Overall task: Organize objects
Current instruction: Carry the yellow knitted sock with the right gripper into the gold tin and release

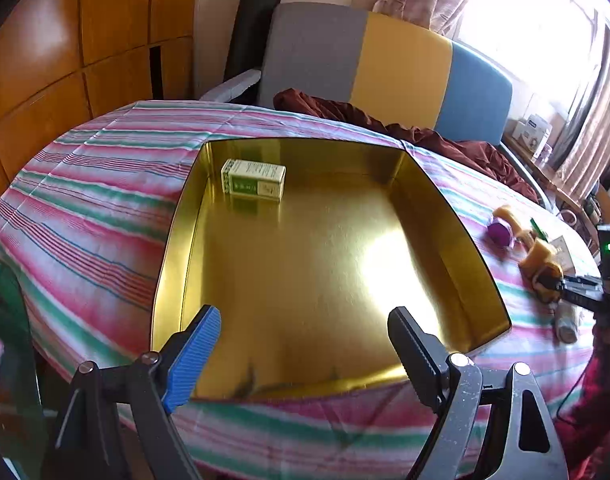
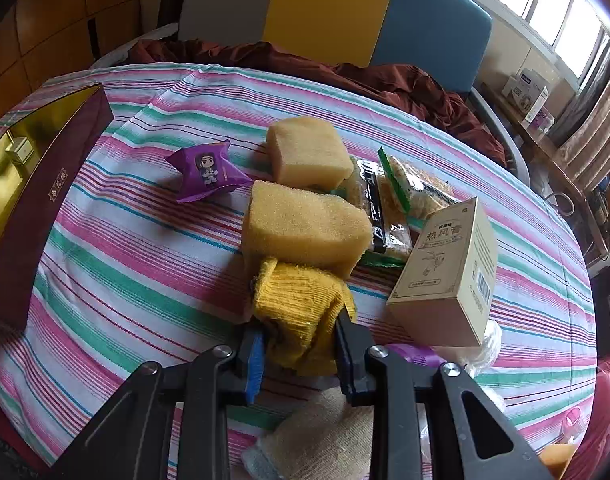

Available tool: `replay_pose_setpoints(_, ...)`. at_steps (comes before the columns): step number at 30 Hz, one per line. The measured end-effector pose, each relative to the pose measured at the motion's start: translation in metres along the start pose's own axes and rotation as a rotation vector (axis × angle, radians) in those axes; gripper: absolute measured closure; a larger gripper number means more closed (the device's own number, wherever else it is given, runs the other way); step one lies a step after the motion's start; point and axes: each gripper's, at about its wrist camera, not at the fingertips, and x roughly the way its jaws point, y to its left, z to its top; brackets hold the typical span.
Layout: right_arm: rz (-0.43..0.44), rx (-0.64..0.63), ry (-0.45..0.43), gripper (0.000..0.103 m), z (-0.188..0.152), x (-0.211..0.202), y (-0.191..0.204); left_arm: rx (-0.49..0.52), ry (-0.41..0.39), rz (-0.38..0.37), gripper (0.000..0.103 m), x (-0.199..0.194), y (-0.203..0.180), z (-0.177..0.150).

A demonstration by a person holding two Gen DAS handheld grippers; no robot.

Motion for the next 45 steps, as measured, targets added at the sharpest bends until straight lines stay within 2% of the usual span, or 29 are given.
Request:
replay_pose_setpoints(4,0.001,0.009,-0.015,0.078,0.001,-0.006,0.0,0.014,0.005,0.022,0.017,-0.007,0.003,-0.009)
replay_pose_setpoints(8,0.053,0.047,-0.055,0.078,0.003,-0.026,0.001,0.013,-0.012,0.053,0.017,-0.021,0.019,-0.011)
replay_pose_setpoints(13,0.183,0.044,-0.151,0.078,0.016,-0.072,0.035,-0.026,-0.035,0.096,0.017,-0.033,0.047,-0.008)
replay_pose_setpoints(15,0.267,0.021,-0.193,0.078,0.025,-0.092,0.061,-0.048,-0.042,0.11,0.017,-0.035,0.058,-0.006)
replay_pose_setpoints(18,0.389,-0.042,-0.204,0.078,0.039,-0.104,0.111,-0.093,-0.052,0.129,0.016,-0.039,0.073,-0.005)
replay_pose_setpoints(22,0.559,-0.117,-0.168,0.078,0.051,-0.102,0.187,-0.166,-0.067,0.152,0.014,-0.042,0.093,-0.004)
replay_pose_setpoints(27,0.663,-0.177,-0.086,0.076,0.055,-0.08,0.275,-0.239,-0.086,0.175,0.014,-0.044,0.112,-0.004)
replay_pose_setpoints(32,0.767,-0.164,0.031,0.066,0.051,-0.057,0.323,-0.254,-0.081,0.192,0.014,-0.041,0.118,-0.006)
replay_pose_setpoints(34,0.788,-0.158,0.046,0.06,0.046,-0.054,0.328,-0.249,-0.077,0.199,0.013,-0.038,0.117,-0.006)
replay_pose_setpoints(39,0.772,-0.173,0.021,0.055,0.034,-0.058,0.326,-0.221,-0.08,0.208,0.013,-0.036,0.111,-0.008)
replay_pose_setpoints(41,0.753,-0.18,-0.009,0.049,0.031,-0.064,0.319,-0.203,-0.092,0.208,0.013,-0.037,0.107,-0.008)
replay_pose_setpoints(43,0.739,-0.181,-0.048,0.038,0.028,-0.072,0.311,-0.186,-0.104,0.209,0.013,-0.039,0.103,-0.008)
replay_pose_setpoints(45,0.725,-0.174,-0.084,0.034,0.026,-0.08,0.3,-0.173,-0.112,0.204,0.013,-0.039,0.099,-0.008)
